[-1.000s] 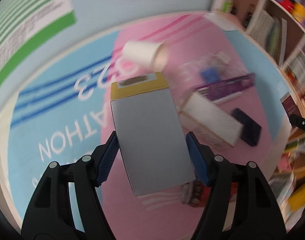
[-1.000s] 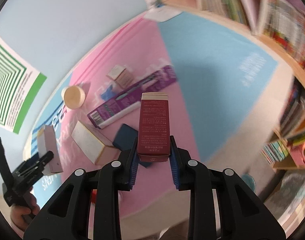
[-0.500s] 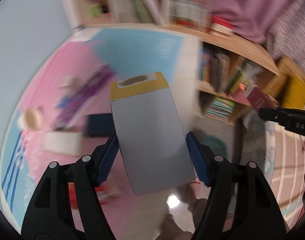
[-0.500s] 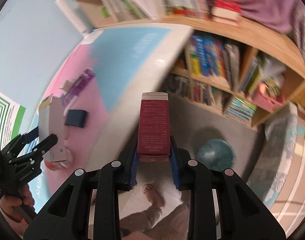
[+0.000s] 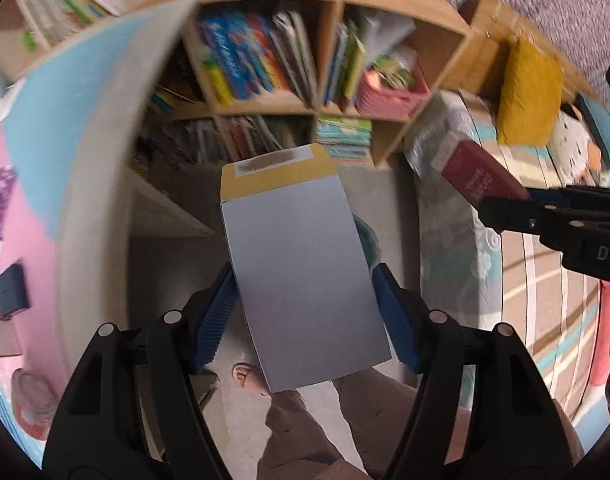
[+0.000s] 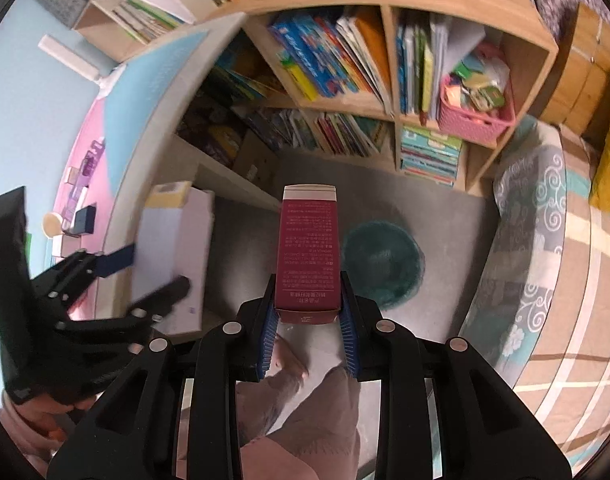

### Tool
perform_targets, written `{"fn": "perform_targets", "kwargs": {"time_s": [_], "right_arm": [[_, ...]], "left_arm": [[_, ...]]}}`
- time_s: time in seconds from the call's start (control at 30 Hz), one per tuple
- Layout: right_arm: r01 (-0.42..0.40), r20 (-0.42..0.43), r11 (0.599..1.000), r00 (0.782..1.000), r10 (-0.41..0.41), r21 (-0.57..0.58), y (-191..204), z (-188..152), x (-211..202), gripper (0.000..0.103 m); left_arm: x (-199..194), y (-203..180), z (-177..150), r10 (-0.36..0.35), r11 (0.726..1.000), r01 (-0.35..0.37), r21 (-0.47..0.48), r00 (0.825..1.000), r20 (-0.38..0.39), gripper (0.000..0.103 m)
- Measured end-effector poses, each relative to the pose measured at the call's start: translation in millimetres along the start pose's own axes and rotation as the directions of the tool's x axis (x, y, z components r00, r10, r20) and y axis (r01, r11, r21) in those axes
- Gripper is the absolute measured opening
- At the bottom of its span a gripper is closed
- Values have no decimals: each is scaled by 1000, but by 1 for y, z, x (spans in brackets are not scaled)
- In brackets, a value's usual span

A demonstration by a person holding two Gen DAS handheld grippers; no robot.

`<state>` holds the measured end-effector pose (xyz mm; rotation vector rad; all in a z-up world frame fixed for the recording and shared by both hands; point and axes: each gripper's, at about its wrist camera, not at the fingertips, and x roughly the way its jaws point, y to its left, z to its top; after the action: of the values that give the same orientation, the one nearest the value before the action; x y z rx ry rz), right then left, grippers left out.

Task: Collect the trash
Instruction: 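Carry both held boxes over to the teal wastebasket, then open both tools to drop the boxes into the wastebasket, then move both open tools back over the mat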

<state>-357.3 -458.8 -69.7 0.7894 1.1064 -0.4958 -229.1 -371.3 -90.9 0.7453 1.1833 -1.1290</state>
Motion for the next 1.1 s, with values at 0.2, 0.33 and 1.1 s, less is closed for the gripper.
{"fn": "perform_targets", "kwargs": {"time_s": [0.2,0.33,1.1], "right_arm": [[-36,-15,999,999,37,41,-34,7,6,59],[-25,19,997,1000,24,68,-53,14,-2,66],[-205,-86,875,979,186,-438,101,66,22,66]], "left_arm": [[34,-33,20,-14,999,17,46,998,-58,73],[44,-43,33,7,997,-2,73,998,-66,87],[-55,120,-50,190,906,-167,-388,982,22,96]]}}
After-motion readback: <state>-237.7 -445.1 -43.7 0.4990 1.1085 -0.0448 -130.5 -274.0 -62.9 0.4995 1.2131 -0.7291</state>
